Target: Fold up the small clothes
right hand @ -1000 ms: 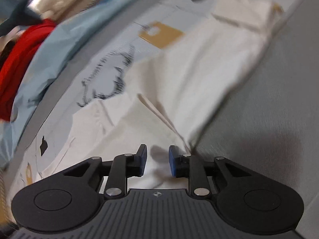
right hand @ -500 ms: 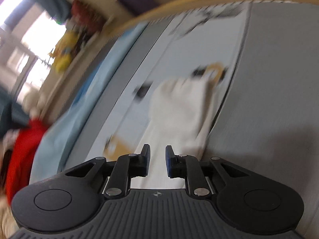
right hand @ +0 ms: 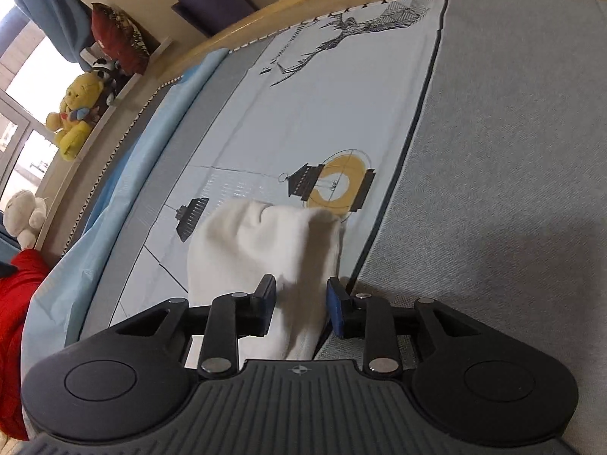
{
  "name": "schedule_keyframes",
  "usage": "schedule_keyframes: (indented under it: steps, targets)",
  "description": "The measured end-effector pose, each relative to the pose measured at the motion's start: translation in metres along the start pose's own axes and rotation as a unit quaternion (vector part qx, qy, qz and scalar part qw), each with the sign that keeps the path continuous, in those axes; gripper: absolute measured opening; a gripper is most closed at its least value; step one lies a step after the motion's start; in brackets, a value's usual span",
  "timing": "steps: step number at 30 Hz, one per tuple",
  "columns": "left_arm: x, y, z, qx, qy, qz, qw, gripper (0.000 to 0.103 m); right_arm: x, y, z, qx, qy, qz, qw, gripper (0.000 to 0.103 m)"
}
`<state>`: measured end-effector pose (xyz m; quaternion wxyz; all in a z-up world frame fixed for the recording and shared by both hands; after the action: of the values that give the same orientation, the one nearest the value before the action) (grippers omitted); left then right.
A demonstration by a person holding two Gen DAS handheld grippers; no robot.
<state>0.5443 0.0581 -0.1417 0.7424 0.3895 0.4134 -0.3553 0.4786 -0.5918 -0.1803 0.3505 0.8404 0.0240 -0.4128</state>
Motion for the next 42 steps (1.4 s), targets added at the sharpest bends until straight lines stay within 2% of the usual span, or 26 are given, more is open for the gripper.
schedule_keyframes:
  steps: [1, 2, 6, 9, 12, 16, 18, 21, 24, 26, 28, 29, 31, 32, 35, 37, 40, 42]
  targets:
    - [0.0, 0.001, -0.001, -0.001, -0.001, 0.0, 1.0, 0.041, -0.001, 0.001, -0.002, -0.007, -0.002, 0.005, 1.0, 0.017]
    - [-0.001, 0.002, -0.002, -0.003, -0.001, 0.001, 1.0, 0.041, -0.002, 0.001, -0.003, -0.013, -0.006, 0.013, 1.0, 0.003]
    - [-0.007, 0.007, -0.008, -0.012, -0.006, 0.005, 0.9999, 0.041, -0.018, 0.012, -0.018, -0.03, -0.003, 0.054, 0.998, 0.003]
    - [-0.013, 0.012, -0.014, -0.022, -0.012, 0.008, 0.9997, 0.041, -0.036, 0.017, -0.029, -0.012, 0.014, 0.069, 0.997, 0.003]
    - [-0.021, 0.02, -0.023, -0.035, -0.015, 0.015, 0.9992, 0.041, -0.059, 0.013, -0.053, 0.031, 0.061, 0.063, 0.996, 0.003]
    - [-0.033, 0.035, -0.044, -0.067, -0.017, 0.027, 0.9972, 0.041, -0.098, -0.015, -0.116, 0.059, 0.145, 0.036, 0.987, 0.003]
    - [-0.04, 0.042, -0.055, -0.08, -0.02, 0.032, 0.996, 0.041, -0.113, -0.041, -0.152, 0.082, 0.19, 0.003, 0.978, 0.003]
    - [-0.053, 0.053, -0.074, -0.1, -0.027, 0.042, 0.9937, 0.041, -0.142, -0.095, -0.215, 0.108, 0.269, -0.044, 0.956, 0.003]
    - [-0.064, 0.063, -0.093, -0.121, -0.028, 0.053, 0.9908, 0.041, -0.17, -0.165, -0.273, 0.135, 0.358, -0.116, 0.917, 0.003]
    - [-0.068, 0.068, -0.104, -0.134, -0.027, 0.056, 0.9891, 0.041, -0.178, -0.22, -0.303, 0.124, 0.386, -0.189, 0.894, 0.004]
    - [-0.069, 0.07, -0.112, -0.144, -0.028, 0.055, 0.9877, 0.041, -0.177, -0.278, -0.32, 0.077, 0.365, -0.291, 0.881, 0.008]
    - [-0.069, 0.071, -0.113, -0.146, -0.029, 0.054, 0.9873, 0.041, -0.176, -0.308, -0.323, 0.028, 0.335, -0.347, 0.876, 0.008]
    - [-0.069, 0.07, -0.113, -0.145, -0.031, 0.052, 0.9876, 0.041, -0.176, -0.341, -0.319, -0.063, 0.293, -0.411, 0.861, 0.008]
    - [-0.068, 0.069, -0.112, -0.143, -0.033, 0.05, 0.9879, 0.041, -0.178, -0.344, -0.314, -0.096, 0.275, -0.414, 0.862, 0.008]
    - [-0.062, 0.066, -0.11, -0.142, -0.034, 0.044, 0.9883, 0.041, -0.176, -0.313, -0.3, -0.159, 0.266, -0.362, 0.879, 0.008]
    - [-0.053, 0.06, -0.106, -0.139, -0.035, 0.032, 0.9892, 0.041, -0.169, -0.274, -0.288, -0.185, 0.254, -0.293, 0.903, 0.008]
    - [-0.033, 0.049, -0.099, -0.133, -0.036, 0.005, 0.9904, 0.041, -0.157, -0.223, -0.267, -0.212, 0.207, -0.193, 0.935, 0.008]
    - [-0.017, 0.041, -0.095, -0.128, -0.032, -0.012, 0.9911, 0.041, -0.151, -0.194, -0.255, -0.213, 0.194, -0.158, 0.945, 0.008]
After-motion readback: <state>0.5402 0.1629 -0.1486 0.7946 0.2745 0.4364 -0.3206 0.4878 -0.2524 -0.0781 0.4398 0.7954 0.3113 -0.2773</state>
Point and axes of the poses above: each gripper's, at about its wrist camera, not at the fingertips, and x roughly the way its jaws point, z to its right, y to its top, the point moved 6 cm from there along x, roughly the way its jaws point, and after that the axes turned 12 degrees about -x, right-handed, at the moved point
